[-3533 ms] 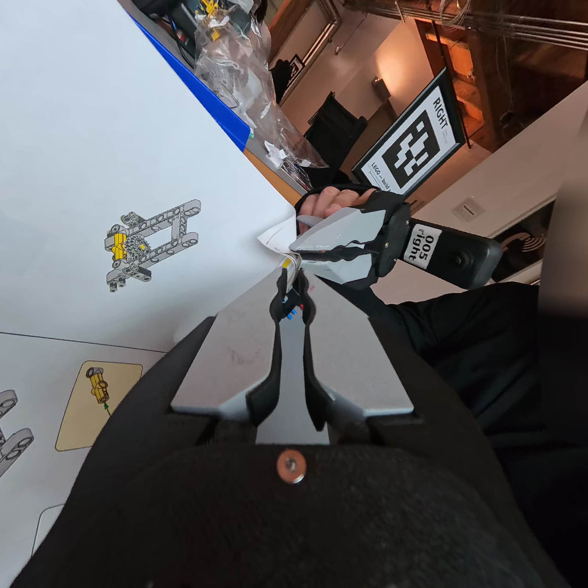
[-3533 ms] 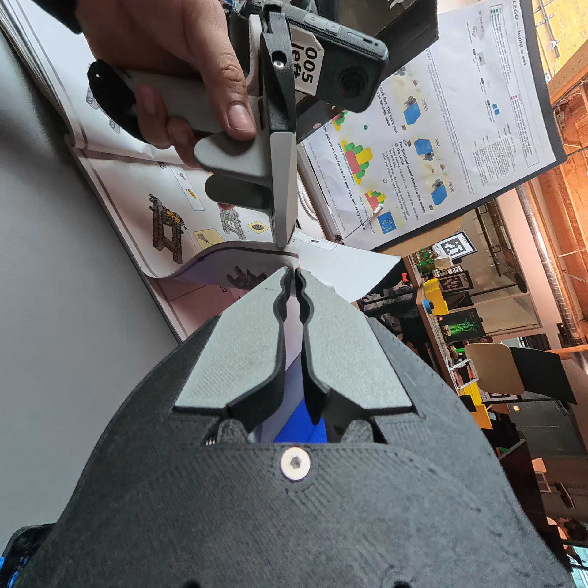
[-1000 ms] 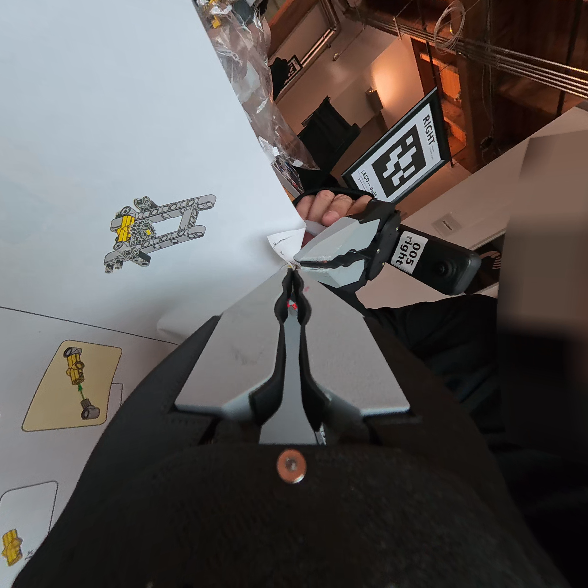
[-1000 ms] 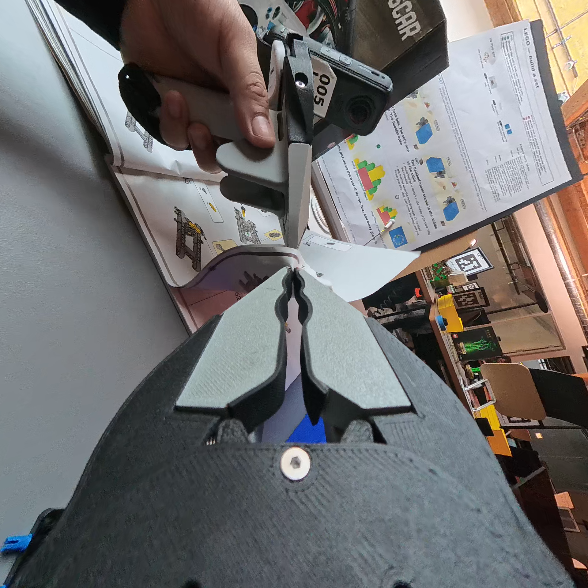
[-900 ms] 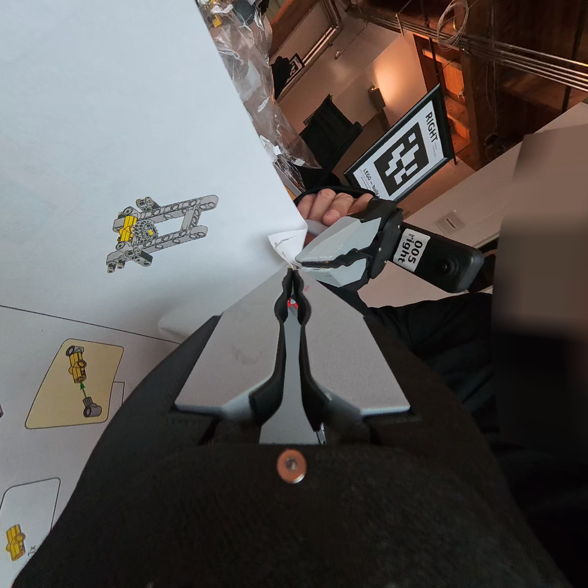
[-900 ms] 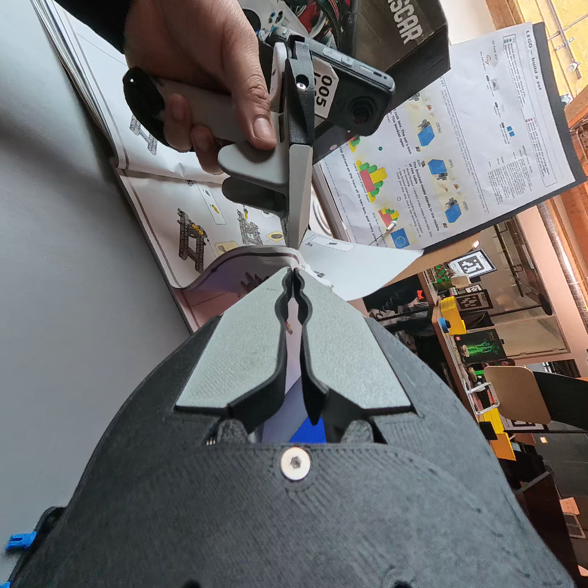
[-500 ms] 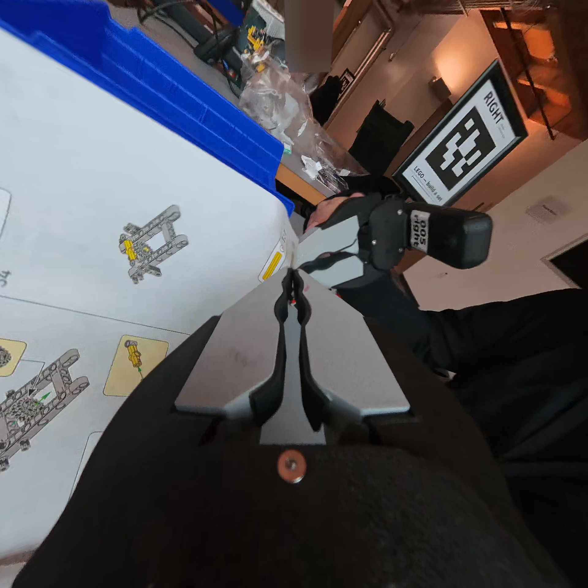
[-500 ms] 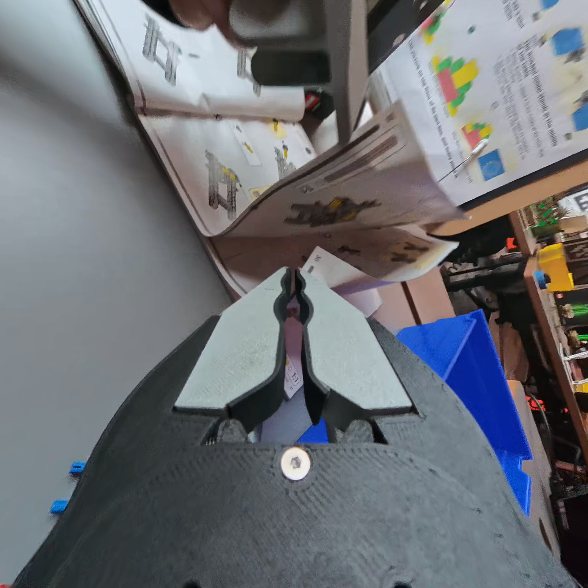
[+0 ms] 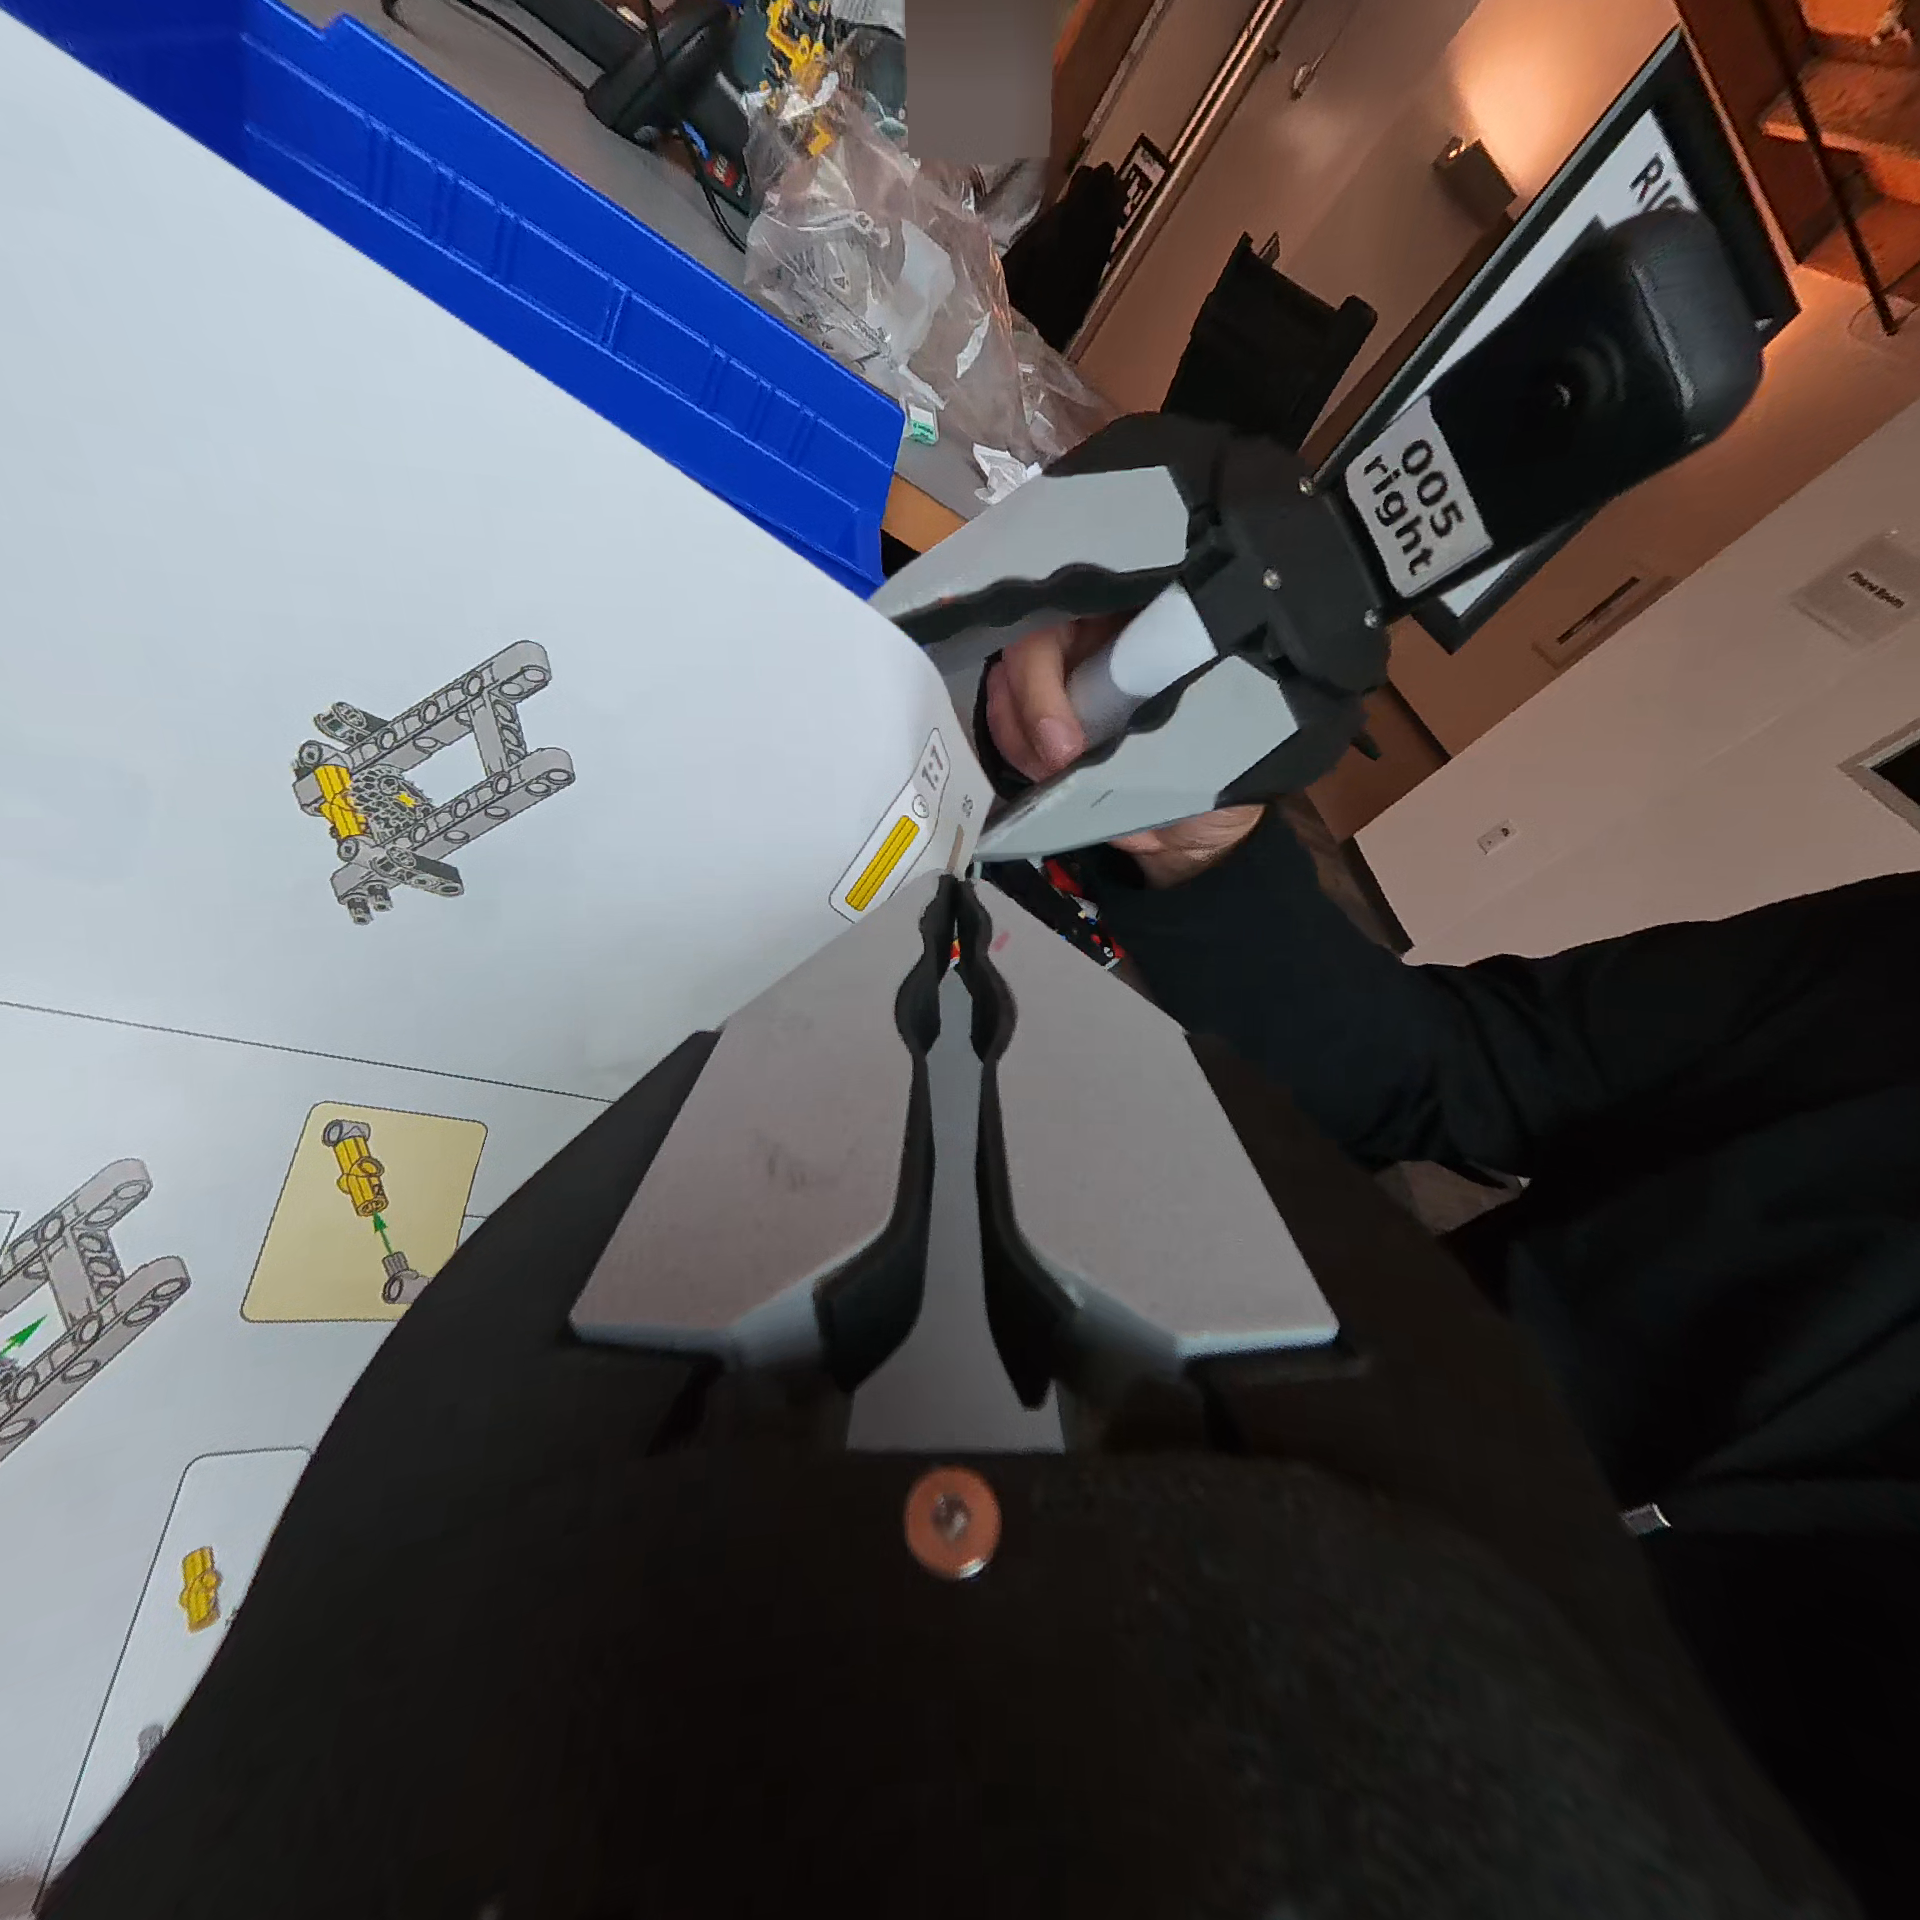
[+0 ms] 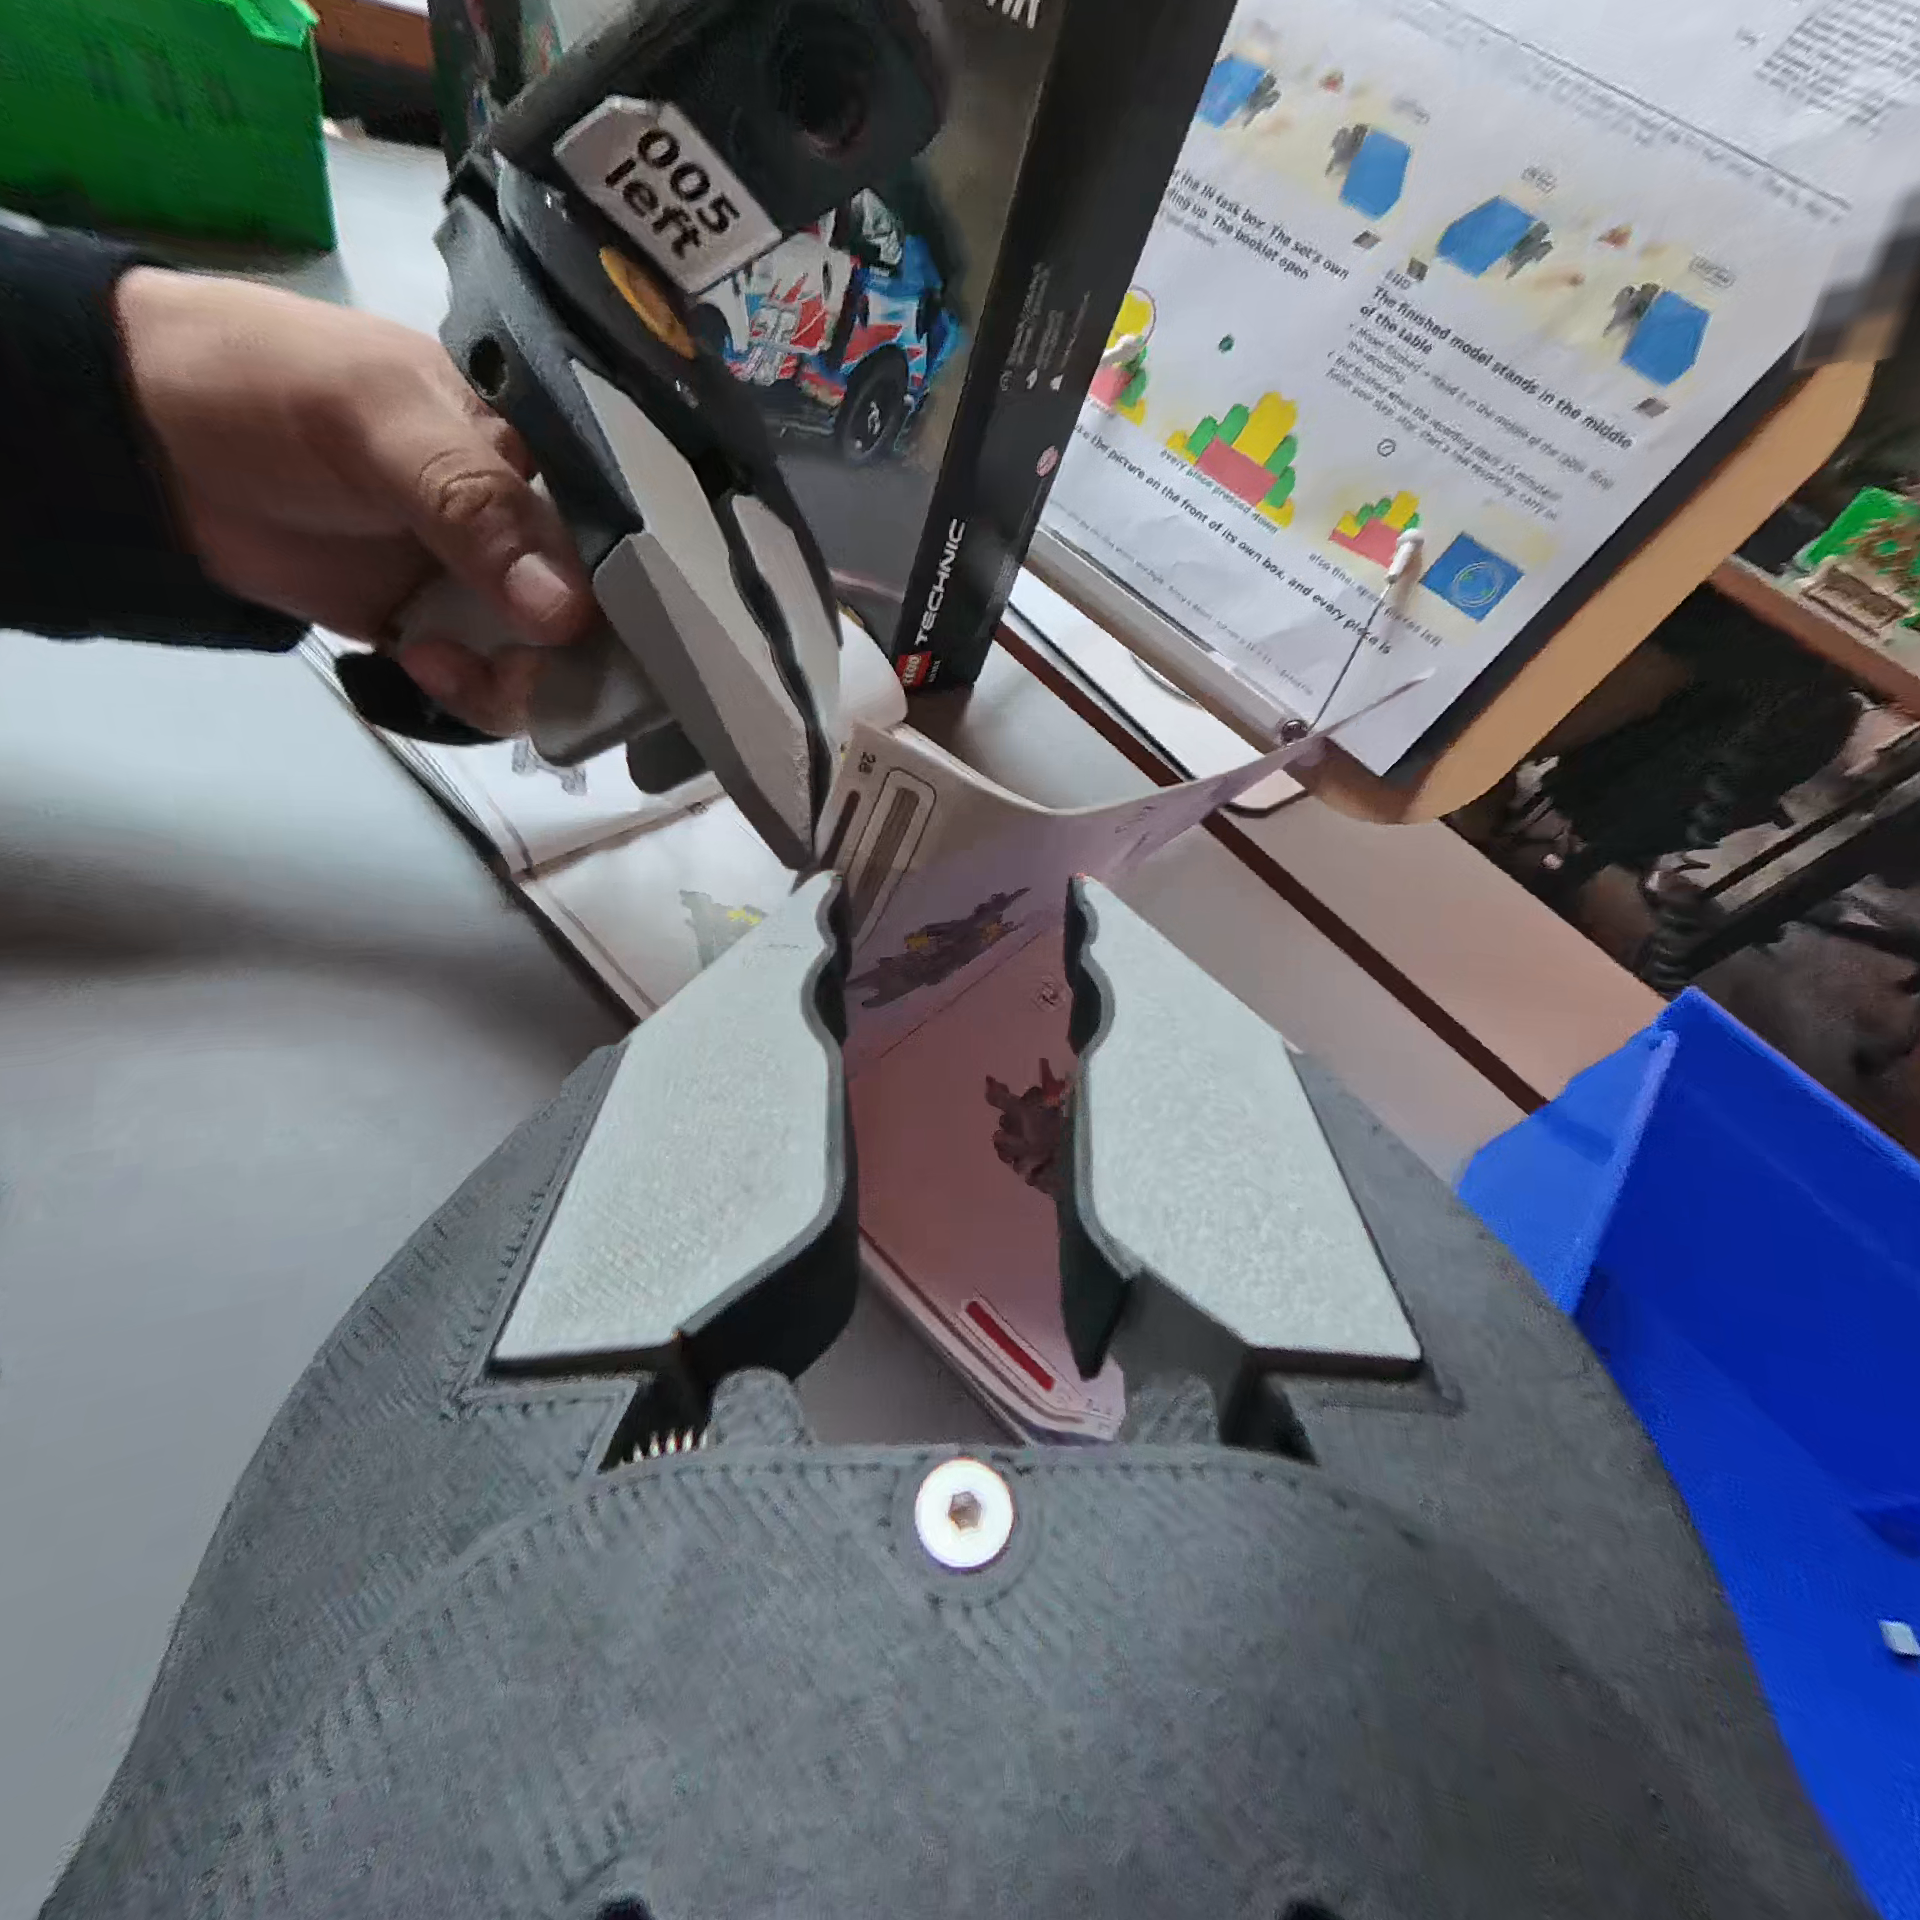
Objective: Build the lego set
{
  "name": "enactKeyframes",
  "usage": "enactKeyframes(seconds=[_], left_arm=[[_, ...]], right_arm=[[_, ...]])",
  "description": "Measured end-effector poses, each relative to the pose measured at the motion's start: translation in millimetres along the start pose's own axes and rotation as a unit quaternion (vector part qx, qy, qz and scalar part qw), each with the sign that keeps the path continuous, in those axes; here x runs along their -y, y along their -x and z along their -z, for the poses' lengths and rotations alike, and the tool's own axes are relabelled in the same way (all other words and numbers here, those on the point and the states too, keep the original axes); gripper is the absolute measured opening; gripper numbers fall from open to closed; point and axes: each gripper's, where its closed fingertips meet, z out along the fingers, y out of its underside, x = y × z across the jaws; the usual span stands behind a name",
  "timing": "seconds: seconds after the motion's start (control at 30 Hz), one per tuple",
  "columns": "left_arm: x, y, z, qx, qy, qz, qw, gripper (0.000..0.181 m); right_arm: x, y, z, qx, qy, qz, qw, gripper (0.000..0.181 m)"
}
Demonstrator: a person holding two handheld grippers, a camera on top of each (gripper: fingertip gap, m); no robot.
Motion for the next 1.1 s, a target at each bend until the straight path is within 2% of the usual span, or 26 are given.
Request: enactKeyframes(seconds=[0.1,0.13,0.2,0.23,0.33,0.47,0.6,0.63,0.67,0.7,0.87,0.93,1.03,1.1], left_arm=[[0.2,-0.2,-2.5,0.0,-0.001,-0.003,1.0,0.0],[0.6,0.0,-3.5,0.0,-0.002,-0.005,1.0,0.0],[-0.1,-0.4,-6.0,-0.002,-0.002,-0.006,1.0,0.0],[-0.8,-0.6,-7.2,-0.003,-0.001,-0.006,1.0,0.0],[-5.1,0.6,-9.6,-0.002,0.003,-0.007,1.0,0.0],[-13.0,6.1,-8.8,0.003,0.003,0.004,1.0,0.0],[-19.7,8.2,-7.7,-0.003,0.002,0.017,1.0,0.0],[-20.0,8.3,-7.1,-0.004,0.0,0.019,1.0,0.0],[-21.4,9.2,-6.5,-0.001,0.002,0.02,1.0,0.0],[-23.3,10.2,-5.8,0.002,0.006,0.021,1.0,0.0],[-21.8,26.0,12.2,0.051,0.002,0.036,0.998,0.0],[-18.0,40.0,20.8,0.089,-0.004,0.04,0.995,0.0],[-25.3,46.5,15.6,0.099,0.024,0.046,0.994,0.0],[-31.8,43.7,8.7,0.101,0.054,0.022,0.993,0.0]], right_arm=[[-5.0,1.2,0.6,-0.008,0.01,0.032,0.999,0.036],[-3.7,4.3,-0.2,0.006,0.008,0.015,1.0,0.039],[0.4,12.4,-2.2,0.039,-0.002,-0.015,0.999,0.056],[-1.2,13.4,-3.8,0.041,0.002,-0.018,0.999,0.056],[-9.9,13.9,-8.7,0.032,0.027,-0.001,0.999,0.049],[-17.6,26.9,-14.1,0.06,0.046,0.018,0.997,0.028],[-43.4,26.0,-25.7,0.017,0.118,0.11,0.987,0.02],[-48.9,27.5,-28.3,0.014,0.133,0.128,0.983,0.015],[-51.8,30.1,-30.3,0.015,0.141,0.141,0.98,0.002],[-52.4,32.4,-31.6,0.016,0.142,0.152,0.978,0.0],[-57.4,35.7,-32.5,0.025,0.149,0.167,0.974,0.0],[-65.0,32.0,-34.2,0.034,0.157,0.13,0.978,0.0],[-79.8,22.8,-32.6,0.034,0.197,0.085,0.976,0.0],[-68.2,14.9,-28.4,0.006,0.177,0.094,0.98,0.0]])
